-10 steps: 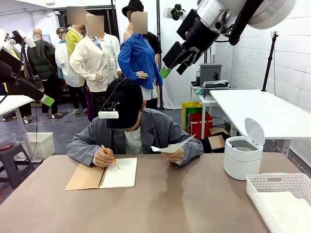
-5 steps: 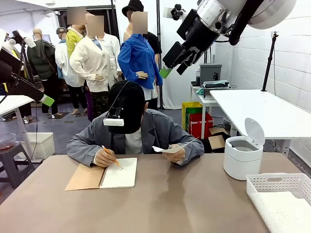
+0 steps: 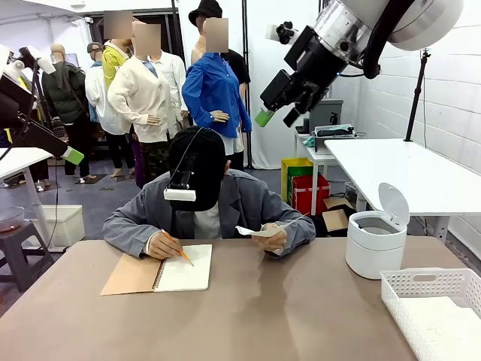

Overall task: Sort the paper based on its condition.
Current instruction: If a person hands you a paper, place it in the Organizing basket , and if it's crumpled, put it in the Trash can.

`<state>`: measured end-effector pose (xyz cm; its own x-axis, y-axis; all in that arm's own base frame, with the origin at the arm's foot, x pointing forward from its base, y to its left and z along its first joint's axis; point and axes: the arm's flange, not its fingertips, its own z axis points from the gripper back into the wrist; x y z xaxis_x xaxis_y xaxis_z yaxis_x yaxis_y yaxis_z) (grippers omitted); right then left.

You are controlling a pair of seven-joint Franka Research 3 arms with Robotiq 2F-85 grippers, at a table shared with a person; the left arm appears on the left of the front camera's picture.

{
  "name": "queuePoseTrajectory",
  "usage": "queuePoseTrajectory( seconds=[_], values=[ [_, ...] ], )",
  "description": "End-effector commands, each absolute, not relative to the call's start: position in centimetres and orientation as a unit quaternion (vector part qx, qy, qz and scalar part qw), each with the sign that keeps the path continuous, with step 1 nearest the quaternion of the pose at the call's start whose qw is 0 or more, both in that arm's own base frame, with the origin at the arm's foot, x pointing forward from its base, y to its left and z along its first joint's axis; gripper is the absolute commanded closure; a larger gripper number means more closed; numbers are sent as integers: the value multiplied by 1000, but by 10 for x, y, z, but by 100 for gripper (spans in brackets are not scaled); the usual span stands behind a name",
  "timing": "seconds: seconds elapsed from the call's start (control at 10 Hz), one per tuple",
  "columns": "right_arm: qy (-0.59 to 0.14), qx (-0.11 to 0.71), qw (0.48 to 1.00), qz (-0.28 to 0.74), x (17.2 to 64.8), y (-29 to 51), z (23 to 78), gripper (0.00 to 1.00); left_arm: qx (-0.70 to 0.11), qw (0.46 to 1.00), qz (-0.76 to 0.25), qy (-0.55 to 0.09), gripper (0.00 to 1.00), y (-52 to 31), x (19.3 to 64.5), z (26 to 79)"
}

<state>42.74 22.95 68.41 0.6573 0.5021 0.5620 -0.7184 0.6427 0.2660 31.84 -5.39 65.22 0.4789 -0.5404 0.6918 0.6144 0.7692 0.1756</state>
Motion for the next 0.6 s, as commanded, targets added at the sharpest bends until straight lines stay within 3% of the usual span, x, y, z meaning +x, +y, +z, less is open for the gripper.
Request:
queuePoseTrajectory(
  seconds=[0.0,0.5],
  values=[
    [-157,296,904,266,449,217,677,0,-48,858,-335,-385,0,-53,319,653],
    [36,313,943,106,475,191,601,0,-48,858,-335,-385,0,-53,319,653]
  ],
)
